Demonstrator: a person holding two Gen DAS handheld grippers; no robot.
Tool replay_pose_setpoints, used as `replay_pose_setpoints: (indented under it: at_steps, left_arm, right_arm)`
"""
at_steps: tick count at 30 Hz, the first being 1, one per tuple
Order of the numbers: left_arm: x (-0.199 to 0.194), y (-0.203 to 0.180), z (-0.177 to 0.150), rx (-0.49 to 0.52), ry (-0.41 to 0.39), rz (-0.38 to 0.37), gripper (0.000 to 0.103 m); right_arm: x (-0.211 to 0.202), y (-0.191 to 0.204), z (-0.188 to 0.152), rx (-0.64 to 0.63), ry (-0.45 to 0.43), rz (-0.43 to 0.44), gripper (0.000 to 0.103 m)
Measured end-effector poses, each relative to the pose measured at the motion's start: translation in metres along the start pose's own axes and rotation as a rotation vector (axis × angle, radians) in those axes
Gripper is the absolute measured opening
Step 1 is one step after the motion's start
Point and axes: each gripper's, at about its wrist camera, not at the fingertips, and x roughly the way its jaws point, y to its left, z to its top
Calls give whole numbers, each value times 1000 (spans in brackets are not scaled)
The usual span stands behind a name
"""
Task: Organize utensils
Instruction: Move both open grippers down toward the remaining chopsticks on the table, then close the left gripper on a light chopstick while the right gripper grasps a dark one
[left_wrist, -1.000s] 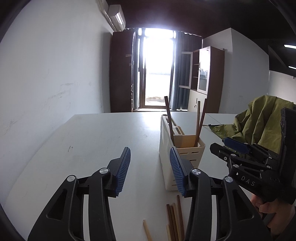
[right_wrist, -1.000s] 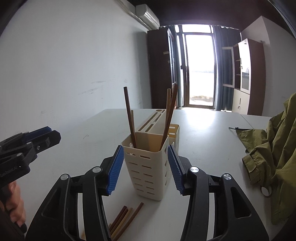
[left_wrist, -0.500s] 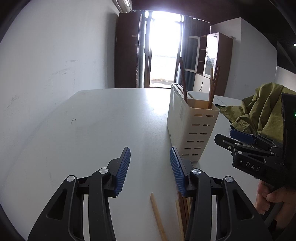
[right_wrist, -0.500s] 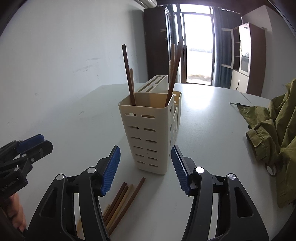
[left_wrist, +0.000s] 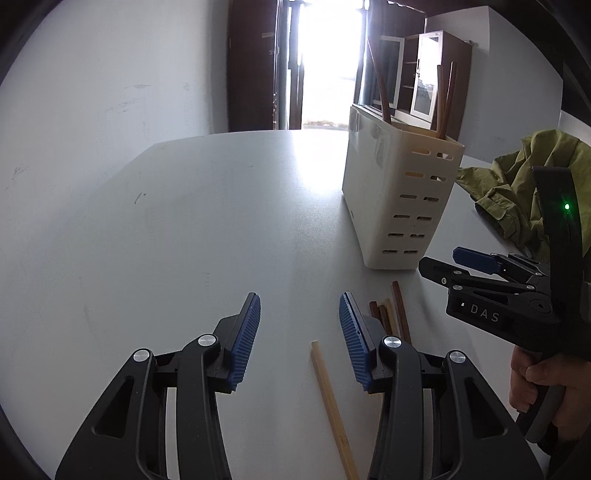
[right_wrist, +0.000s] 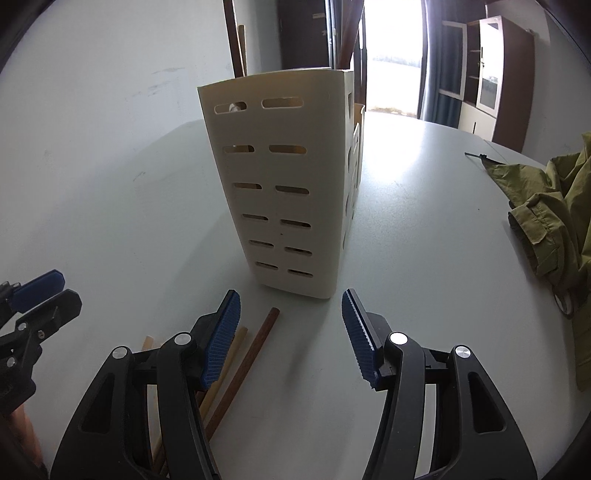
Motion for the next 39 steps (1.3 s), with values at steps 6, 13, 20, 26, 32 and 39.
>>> replay_pose_setpoints:
  at_steps: [6, 13, 20, 26, 32, 39]
  left_arm:
    - [17, 6, -11, 5, 70, -6, 45]
    - [29, 10, -17, -3, 130, -20, 45]
    - [39, 5, -24, 21, 179, -14, 45]
    - [46, 4, -27, 27, 211, -7, 45]
    - [51, 5, -28, 24, 228, -25, 45]
    - [55, 2, -30, 40, 230, -11, 45]
  right_arm:
    - [17, 2, -3, 6, 43, -10, 57]
    - [29, 4, -8, 10, 75, -2, 57]
    - [36, 7, -8, 22, 107, -3, 51]
    - [40, 14, -11, 11, 130, -12, 47]
    - [42, 17, -12, -5, 139, -29, 44]
    - [41, 25, -15, -30, 146, -62, 34]
